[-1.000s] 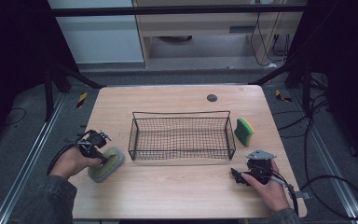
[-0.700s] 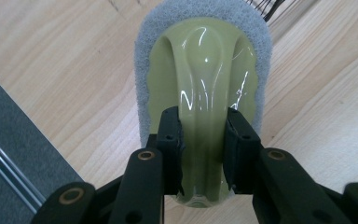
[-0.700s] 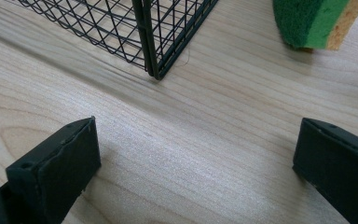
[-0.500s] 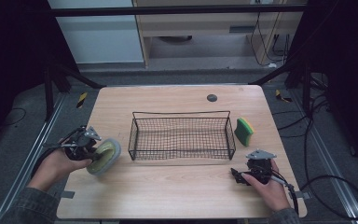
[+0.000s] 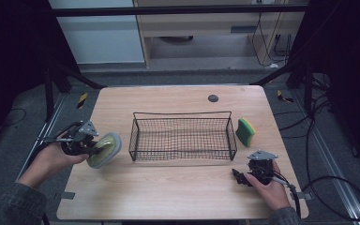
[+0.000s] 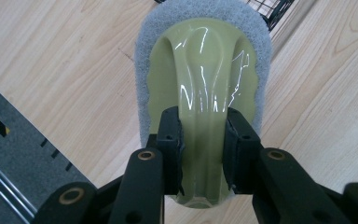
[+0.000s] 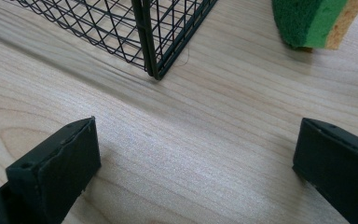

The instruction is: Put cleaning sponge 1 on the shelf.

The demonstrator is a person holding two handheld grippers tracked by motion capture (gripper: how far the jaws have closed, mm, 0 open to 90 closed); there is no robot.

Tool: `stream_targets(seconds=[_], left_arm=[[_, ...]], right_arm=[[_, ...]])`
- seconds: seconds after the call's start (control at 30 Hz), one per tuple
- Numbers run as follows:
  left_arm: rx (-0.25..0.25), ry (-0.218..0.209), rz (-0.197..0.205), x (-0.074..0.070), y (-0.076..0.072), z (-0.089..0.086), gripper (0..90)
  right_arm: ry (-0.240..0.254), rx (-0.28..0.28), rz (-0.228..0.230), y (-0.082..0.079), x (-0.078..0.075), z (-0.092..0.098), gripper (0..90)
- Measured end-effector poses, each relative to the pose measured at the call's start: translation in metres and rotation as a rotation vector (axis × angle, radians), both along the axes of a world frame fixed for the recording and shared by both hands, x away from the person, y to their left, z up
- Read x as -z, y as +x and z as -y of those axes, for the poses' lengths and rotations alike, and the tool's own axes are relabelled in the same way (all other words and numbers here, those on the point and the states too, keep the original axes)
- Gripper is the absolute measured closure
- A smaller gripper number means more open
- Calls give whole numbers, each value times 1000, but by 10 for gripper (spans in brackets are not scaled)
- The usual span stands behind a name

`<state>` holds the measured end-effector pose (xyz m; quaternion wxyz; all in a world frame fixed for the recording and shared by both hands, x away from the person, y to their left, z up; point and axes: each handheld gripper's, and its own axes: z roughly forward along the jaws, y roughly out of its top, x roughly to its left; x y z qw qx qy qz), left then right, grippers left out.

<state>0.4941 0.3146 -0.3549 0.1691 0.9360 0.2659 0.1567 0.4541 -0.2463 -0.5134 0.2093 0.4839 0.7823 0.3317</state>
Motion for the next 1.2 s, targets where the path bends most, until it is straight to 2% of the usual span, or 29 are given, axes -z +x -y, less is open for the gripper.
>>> stream_targets(seconds=[0.07,0.17,0.2,0.23,0.3,0.37,0.47,0.6,0.73,0.9,1.2], left_arm=[[18,16,19,-6,-2,1,704],[36,18,39,-18,-5,2,704],[25,14,53,-26,-5,3,704],[25,14,53,-26,-5,3,704],[4,26,78,-36,-7,7,704],[4,22,91,-41,-11,13,704],[8,26,100,-45,-13,16,704],[26,53,101,-50,-6,22,704],[55,44,111,-55,2,24,704],[67,36,122,-61,13,28,705],[81,50,149,-71,11,41,705]], right_arm=[[1,1,2,0,0,0,7],[0,4,2,-2,0,-1,7],[-1,3,1,-3,0,-1,8],[-1,5,2,-4,0,-1,8],[1,2,2,-6,0,0,8],[-1,-6,4,-7,0,1,8],[-1,-8,2,-8,0,2,8],[3,-23,-3,-9,0,4,5],[0,-32,0,-7,0,5,5],[3,-31,1,-5,0,5,5],[2,-20,0,-8,0,5,8]])
